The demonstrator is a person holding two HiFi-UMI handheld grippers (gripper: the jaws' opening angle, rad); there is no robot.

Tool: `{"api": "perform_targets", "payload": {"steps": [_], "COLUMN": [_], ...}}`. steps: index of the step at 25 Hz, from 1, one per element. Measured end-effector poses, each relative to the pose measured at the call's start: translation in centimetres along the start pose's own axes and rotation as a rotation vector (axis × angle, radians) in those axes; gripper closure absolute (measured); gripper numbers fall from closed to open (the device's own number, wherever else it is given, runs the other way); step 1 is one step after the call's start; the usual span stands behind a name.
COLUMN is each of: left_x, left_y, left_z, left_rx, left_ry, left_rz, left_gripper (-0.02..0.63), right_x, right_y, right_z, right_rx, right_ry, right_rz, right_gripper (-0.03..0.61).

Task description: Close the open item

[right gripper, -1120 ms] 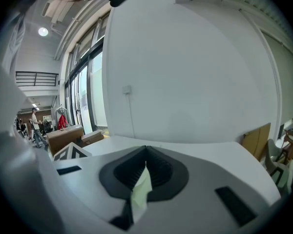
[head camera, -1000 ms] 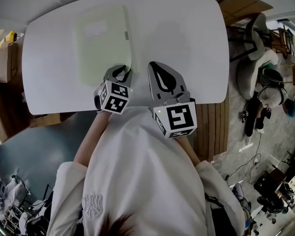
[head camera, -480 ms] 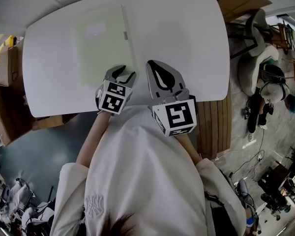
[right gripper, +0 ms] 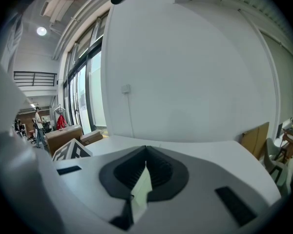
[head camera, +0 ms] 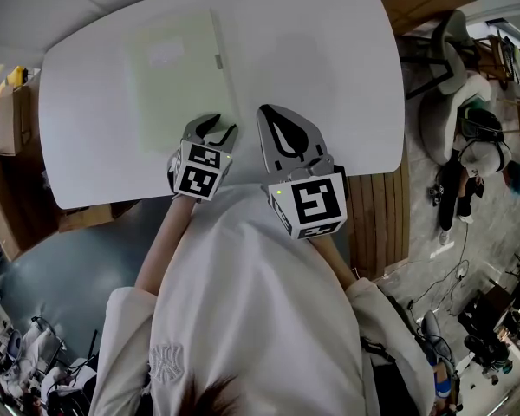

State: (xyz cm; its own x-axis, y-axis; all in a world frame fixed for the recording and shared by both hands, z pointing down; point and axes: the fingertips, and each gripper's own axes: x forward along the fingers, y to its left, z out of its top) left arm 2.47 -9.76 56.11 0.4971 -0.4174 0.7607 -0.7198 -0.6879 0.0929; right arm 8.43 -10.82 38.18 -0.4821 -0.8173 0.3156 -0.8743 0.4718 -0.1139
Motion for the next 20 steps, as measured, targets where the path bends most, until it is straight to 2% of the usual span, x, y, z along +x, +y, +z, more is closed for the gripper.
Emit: {"api": "perform_targets", "payload": {"steps": [7, 12, 20], "left_x": [-0.2, -0.5, -0.1], "left_y": [0.2, 1.8, 2.0], "left_z": [0.6, 0.6, -0.1], "left_rx": [-0.048, -0.104, -0.050], "left_ry": [-0.010, -0.034, -0.019], "left_rz": [0.002, 0.047, 0.078], "left_gripper": [0.467, 0.579, 0.589], "right_x": [-0.1, -0.1, 0.2], "right_y": [-0.1, 0.0, 0.4], "right_z": [0.1, 0.2, 0.1], "right_rx": [-0.001, -0.002, -0.004], "right_ry": [-0.003, -0.003, 0.001], "right_rz": [0.000, -0.003, -0.006], "right_gripper": [0.569, 0.569, 0.569]}}
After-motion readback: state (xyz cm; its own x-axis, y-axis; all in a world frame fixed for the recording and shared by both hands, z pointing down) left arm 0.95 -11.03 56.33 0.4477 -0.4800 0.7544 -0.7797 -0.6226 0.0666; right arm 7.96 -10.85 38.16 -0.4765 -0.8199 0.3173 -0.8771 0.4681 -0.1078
